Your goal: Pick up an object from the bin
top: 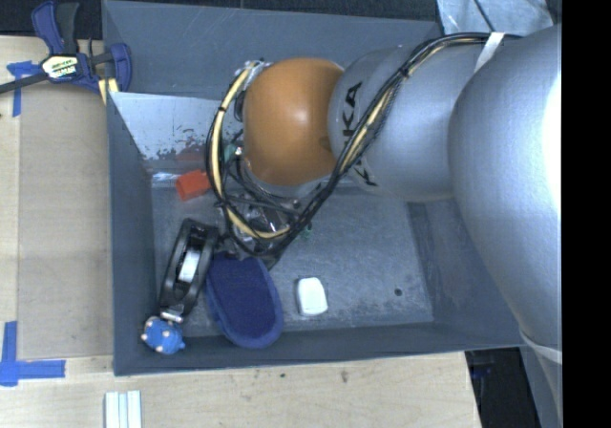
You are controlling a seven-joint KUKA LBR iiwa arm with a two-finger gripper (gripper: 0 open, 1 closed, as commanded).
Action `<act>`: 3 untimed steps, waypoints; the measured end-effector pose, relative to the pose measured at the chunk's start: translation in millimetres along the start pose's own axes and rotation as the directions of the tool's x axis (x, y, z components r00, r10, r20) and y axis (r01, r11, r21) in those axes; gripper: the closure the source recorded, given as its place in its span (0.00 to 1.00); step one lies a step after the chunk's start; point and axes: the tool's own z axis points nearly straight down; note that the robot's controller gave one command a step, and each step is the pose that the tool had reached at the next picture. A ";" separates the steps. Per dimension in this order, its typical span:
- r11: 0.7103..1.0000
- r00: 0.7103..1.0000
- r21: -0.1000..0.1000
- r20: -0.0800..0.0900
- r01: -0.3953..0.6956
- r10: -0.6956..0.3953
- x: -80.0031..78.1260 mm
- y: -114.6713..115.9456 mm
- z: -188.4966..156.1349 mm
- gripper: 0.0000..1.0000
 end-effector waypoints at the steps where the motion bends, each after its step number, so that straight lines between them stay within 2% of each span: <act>1: 0.994 0.994 0.007 0.010 0.112 -0.112 -27.2 31.5 21.4 1.00; 2: 1.000 1.000 0.011 0.002 0.001 -0.001 -37.5 42.1 40.8 1.00; 3: 0.999 0.999 0.019 -0.021 -0.029 0.029 -59.8 43.5 51.5 1.00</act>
Offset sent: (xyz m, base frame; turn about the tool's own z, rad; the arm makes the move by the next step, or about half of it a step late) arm 0.0097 0.0426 -0.0249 -0.1171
